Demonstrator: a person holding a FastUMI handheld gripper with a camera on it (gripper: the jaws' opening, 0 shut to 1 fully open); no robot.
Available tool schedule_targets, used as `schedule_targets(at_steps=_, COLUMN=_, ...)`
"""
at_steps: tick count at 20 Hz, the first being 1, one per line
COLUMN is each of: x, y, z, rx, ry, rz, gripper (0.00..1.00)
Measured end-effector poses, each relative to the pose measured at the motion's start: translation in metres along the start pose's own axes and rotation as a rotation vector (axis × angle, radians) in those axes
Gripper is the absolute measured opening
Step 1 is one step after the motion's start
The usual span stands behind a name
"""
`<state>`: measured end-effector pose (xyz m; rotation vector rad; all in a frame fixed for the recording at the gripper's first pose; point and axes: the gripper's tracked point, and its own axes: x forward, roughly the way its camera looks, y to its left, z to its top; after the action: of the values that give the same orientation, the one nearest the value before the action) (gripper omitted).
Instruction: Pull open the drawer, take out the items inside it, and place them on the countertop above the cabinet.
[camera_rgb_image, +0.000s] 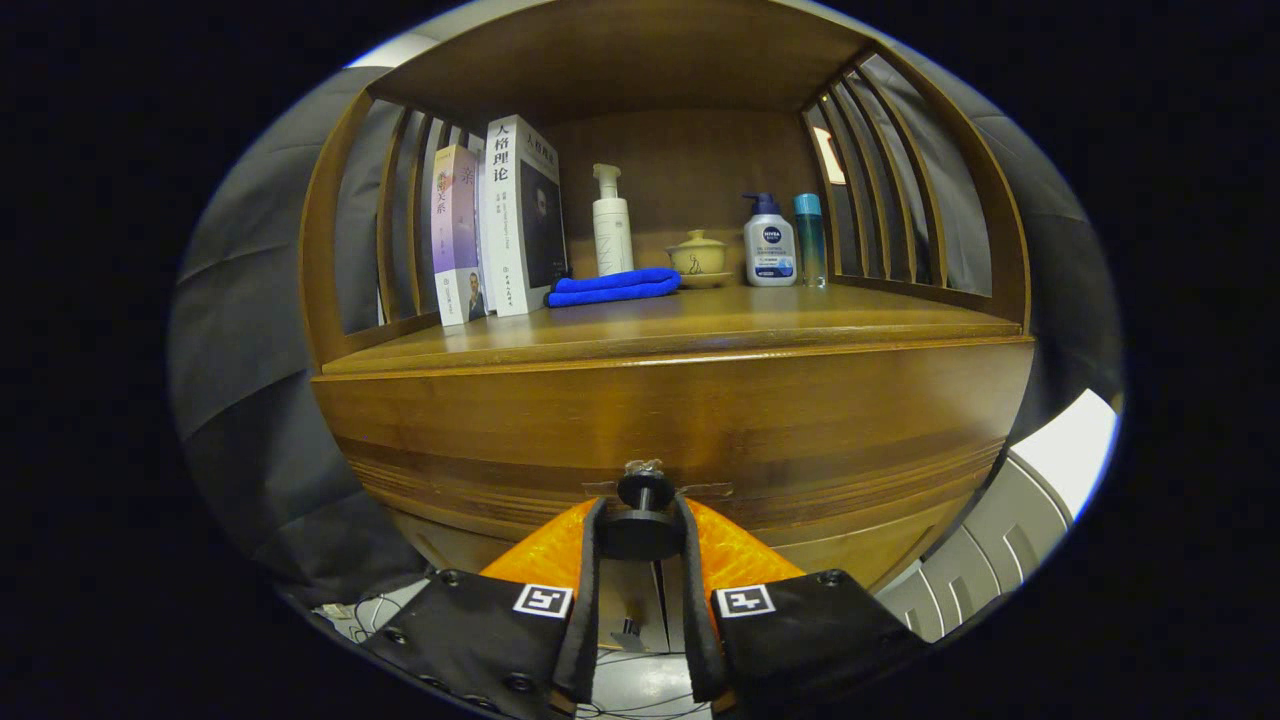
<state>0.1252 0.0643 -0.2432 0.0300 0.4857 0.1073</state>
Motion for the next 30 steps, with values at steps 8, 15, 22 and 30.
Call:
schedule_targets(at_steps=8, x=-0.019, y=0.000, z=-0.007, rx=-0.002, ry=-0.003, rz=-0.004, gripper=0.30)
schedule_targets(at_steps=15, x=-0.055, y=0.000, z=-0.018, rx=-0.016, ry=-0.023, rz=0.003, gripper=0.30)
schedule_targets(at_steps=22, x=-0.085, y=0.002, z=-0.030, rx=-0.041, ry=-0.039, rz=0.009, gripper=0.30)
schedule_targets(at_steps=30, x=-0.117, y=0.004, z=-0.047, rx=-0.063, ry=-0.045, rz=0.020, gripper=0.30)
